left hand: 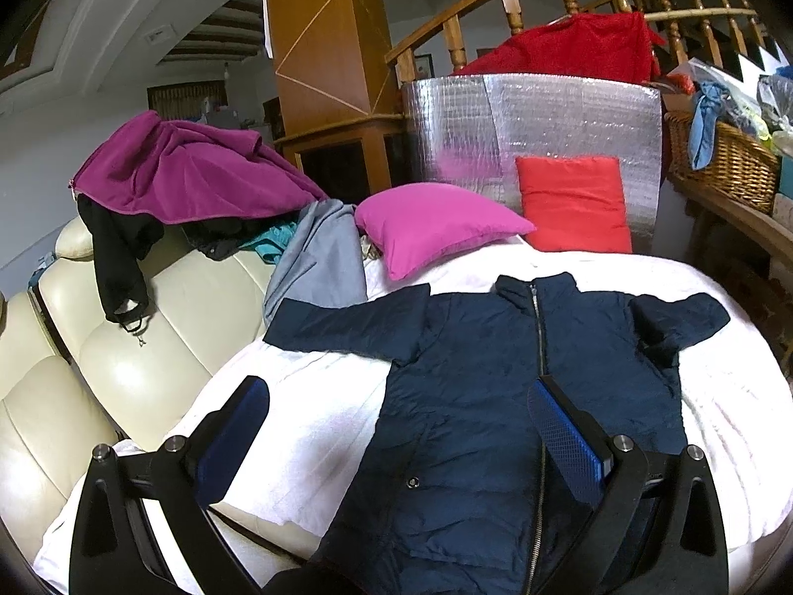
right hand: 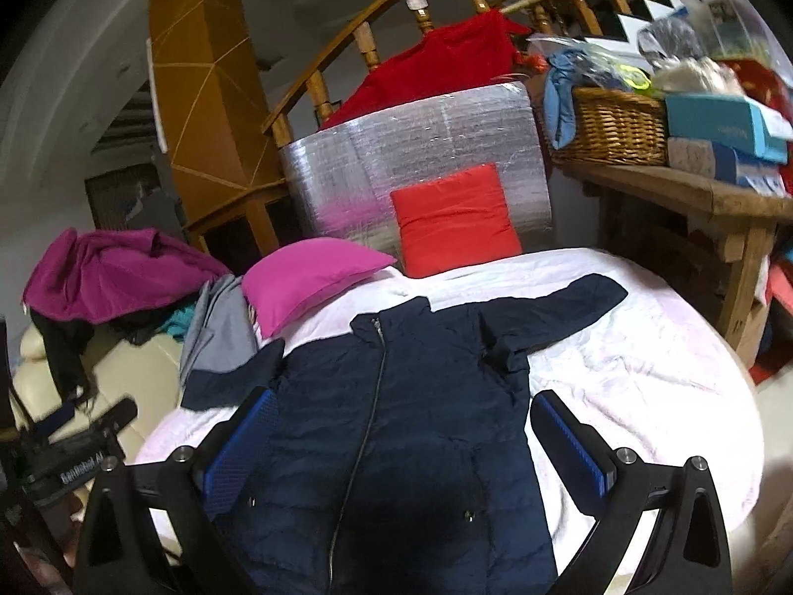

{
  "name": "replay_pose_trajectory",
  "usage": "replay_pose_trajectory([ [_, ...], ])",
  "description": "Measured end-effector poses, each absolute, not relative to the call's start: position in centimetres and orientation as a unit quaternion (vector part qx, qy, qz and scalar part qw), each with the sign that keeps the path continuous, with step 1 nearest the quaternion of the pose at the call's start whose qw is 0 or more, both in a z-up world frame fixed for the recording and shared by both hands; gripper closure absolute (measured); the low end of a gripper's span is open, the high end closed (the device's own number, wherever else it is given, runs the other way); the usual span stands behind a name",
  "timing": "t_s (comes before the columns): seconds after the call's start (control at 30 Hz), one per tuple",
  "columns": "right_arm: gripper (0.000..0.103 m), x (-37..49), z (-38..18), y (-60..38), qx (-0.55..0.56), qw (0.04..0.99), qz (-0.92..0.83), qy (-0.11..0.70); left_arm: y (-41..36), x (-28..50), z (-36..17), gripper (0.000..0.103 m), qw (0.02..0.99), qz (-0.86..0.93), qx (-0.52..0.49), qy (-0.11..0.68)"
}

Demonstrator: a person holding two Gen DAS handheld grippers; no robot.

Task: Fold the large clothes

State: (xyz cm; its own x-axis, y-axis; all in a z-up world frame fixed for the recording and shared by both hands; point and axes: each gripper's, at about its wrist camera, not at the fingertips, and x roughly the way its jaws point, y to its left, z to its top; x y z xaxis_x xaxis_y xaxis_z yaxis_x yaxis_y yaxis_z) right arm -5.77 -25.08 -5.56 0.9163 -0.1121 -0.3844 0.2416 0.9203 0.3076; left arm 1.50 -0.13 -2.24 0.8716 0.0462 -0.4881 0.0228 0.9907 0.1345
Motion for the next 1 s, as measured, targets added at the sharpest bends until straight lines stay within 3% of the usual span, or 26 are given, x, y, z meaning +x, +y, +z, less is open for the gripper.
replay_pose_trajectory([
  [0.3, 0.000, -3.3, -5.3, -30.8, 0.189, 0.972, -0.092, 0.107, -1.3, 7.3, -5.8, 0.000, 0.952, 0.014, 0.084, 0.296],
  [0.63, 0.000, 8.4, -13.6, -45.6, 0.355, 0.892, -0.096, 0.265, -4.1, 20.7, -18.2, 0.000, 0.880, -0.012, 0.066, 0.471],
  [0.87, 0.000, 16.3, -19.6, -54.9, 0.453, 0.841, -0.118, 0.270, -7.1, 27.7, -22.6, 0.000, 0.867, 0.000, 0.054, 0.496],
  [1.0, 0.006, 19.5, -23.0, -59.2, 0.500, 0.814, -0.133, 0.262, -8.0, 29.5, -24.8, 0.000, 0.861, -0.007, 0.057, 0.506],
])
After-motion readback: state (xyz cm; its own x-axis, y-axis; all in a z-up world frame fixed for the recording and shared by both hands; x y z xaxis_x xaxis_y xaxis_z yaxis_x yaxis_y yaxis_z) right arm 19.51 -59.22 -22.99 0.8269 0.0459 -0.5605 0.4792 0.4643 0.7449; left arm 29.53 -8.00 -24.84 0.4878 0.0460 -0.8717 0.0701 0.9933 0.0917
